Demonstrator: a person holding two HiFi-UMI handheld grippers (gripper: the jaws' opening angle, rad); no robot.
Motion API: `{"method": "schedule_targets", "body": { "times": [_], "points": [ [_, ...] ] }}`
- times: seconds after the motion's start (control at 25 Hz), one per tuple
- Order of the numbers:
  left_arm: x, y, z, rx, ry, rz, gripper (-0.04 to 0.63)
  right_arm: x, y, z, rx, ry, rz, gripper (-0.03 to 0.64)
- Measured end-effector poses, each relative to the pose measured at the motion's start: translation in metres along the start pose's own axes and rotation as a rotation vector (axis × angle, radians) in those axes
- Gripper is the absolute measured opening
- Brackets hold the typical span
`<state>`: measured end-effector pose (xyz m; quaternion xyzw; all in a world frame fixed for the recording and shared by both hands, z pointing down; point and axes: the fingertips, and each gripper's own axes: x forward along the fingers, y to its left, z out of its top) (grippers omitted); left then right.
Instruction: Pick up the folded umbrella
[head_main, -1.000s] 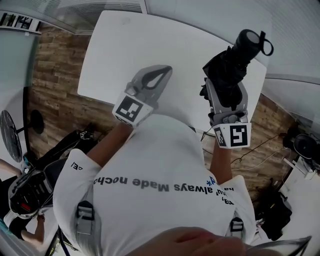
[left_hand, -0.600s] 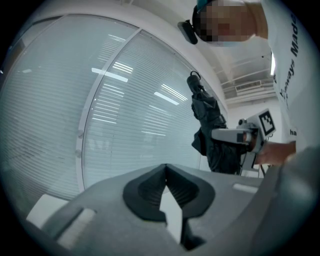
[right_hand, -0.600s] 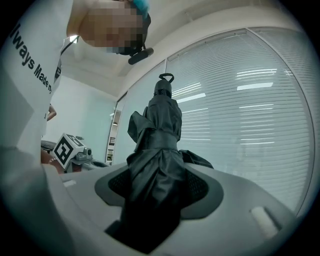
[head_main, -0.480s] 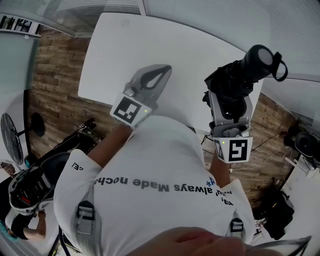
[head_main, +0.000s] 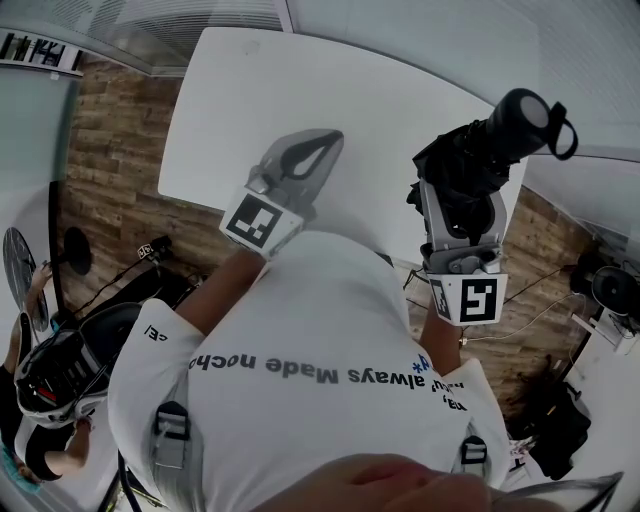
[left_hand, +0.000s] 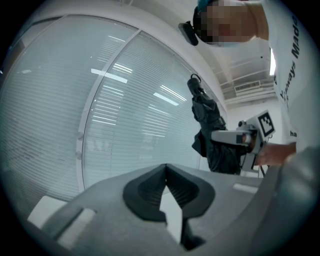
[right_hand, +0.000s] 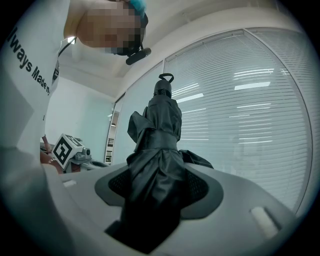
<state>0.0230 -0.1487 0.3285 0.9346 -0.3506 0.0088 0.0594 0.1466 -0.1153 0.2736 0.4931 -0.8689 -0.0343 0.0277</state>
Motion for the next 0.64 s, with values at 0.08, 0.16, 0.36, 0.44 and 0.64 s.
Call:
{"method": "schedule_targets", "body": {
  "times": [0.08,0.16,0.36,0.44,0.64],
  "points": [
    [-0.001,0.008,0.0,-0.001,0.002,0.0,0.003,0.007,0.003,0.0,0.005,-0.002,0.002,0.255],
    [-0.001,0.016,-0.001,-0.002,0.003,-0.001,0.003,0.015,0.004,0.0,0.008,-0.001,0.002,0.255],
    [0.002,0.022,0.001,-0.005,0.001,-0.004,0.003,0.022,0.001,-0.001,0.01,0.001,-0.005,0.255],
    [0.008,0.01,0.002,-0.006,0.001,-0.005,0.003,0.011,-0.007,-0.001,0.011,0.0,-0.008,0.255],
    [0.023,-0.026,-0.007,0.008,0.005,-0.008,0.003,-0.024,-0.028,-0.008,0.01,0.0,-0.011,0.255]
  ]
}}
